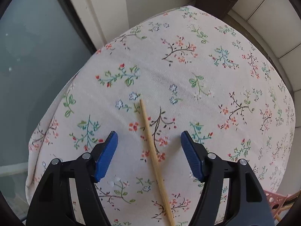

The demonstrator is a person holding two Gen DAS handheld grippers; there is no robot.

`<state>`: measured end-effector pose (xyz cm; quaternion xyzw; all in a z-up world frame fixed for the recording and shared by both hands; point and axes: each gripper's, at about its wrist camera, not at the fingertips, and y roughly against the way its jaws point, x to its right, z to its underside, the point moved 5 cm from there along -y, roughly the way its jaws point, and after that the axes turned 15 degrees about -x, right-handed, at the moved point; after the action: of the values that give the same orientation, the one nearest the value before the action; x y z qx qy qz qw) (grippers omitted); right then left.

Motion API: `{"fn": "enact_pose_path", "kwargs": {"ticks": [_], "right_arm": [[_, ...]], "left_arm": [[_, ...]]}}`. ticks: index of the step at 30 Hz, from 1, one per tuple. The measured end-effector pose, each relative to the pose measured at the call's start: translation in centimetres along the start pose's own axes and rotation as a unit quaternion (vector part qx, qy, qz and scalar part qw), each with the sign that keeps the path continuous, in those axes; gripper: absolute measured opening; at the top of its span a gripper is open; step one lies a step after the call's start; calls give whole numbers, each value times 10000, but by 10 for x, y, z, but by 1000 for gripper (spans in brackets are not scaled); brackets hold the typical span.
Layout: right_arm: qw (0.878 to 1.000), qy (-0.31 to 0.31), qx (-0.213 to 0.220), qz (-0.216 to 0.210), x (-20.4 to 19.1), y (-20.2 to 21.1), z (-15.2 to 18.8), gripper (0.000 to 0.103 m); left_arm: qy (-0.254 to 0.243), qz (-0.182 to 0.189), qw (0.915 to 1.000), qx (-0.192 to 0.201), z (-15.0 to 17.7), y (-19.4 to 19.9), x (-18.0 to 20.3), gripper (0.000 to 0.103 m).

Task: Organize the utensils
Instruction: 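Move the left tool to a wooden chopstick on the cloth and grasp it, then lower that chopstick into the pink holder and open the left tool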

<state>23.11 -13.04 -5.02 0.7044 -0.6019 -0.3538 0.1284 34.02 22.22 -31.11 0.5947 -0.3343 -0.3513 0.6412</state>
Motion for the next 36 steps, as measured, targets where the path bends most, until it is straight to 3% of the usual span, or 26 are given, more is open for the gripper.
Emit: {"fn": "enact_pose_path", "kwargs": {"ticks": [2, 4, 5, 6, 8, 10, 13, 15, 19, 22, 28, 31, 36], "right_arm": [[10000, -14, -11, 28, 2, 0, 1, 8], [10000, -37, -25, 62, 2, -1, 2, 8], [10000, -65, -43, 62, 3, -2, 2, 8], [9999, -102, -73, 41, 4, -3, 2, 8], [9998, -151, -130, 2, 5, -4, 4, 8], [9999, -114, -123, 17, 6, -2, 6, 8], [9998, -149, -129, -22, 9, 0, 8, 8], [9995, -208, -191, -111, 11, 0, 10, 8], [9993, -215, -242, -172, 13, 4, 16, 8], [9993, -218, -237, -205, 13, 10, 16, 8], [9993, -245, -174, -210, 16, 22, 11, 8], [9991, -314, -164, -235, 18, 25, 5, 8], [9988, -384, -119, -282, 20, 30, -5, 8]], "left_arm": [[-285, -215, 9992, 152, -3, 0, 4, 54], [-569, -284, 9976, 259, -3, 4, 10, 24], [-624, -137, 9978, 202, -1, 5, 11, 7], [-639, -49, 9978, 164, 0, 5, 10, 5], [-757, 270, 9967, 149, 5, 6, 6, 4], [-808, 882, 9928, 5, 11, 12, -5, 4], [-1044, 1643, 9809, 29, 29, 42, -17, 4], [-1258, 1900, 9735, 212, 46, 67, -23, 4], [-1818, 1996, 9596, 789, 83, 127, -7, 4], [-2229, 1799, 9493, 1295, 116, 166, 5, 4], [-2545, 1422, 9254, 2421, 158, 222, 19, 4], [-2629, 1345, 9151, 2747, 164, 246, 25, 4], [-2875, 1428, 8907, 3219, 183, 291, 42, 4]]}}
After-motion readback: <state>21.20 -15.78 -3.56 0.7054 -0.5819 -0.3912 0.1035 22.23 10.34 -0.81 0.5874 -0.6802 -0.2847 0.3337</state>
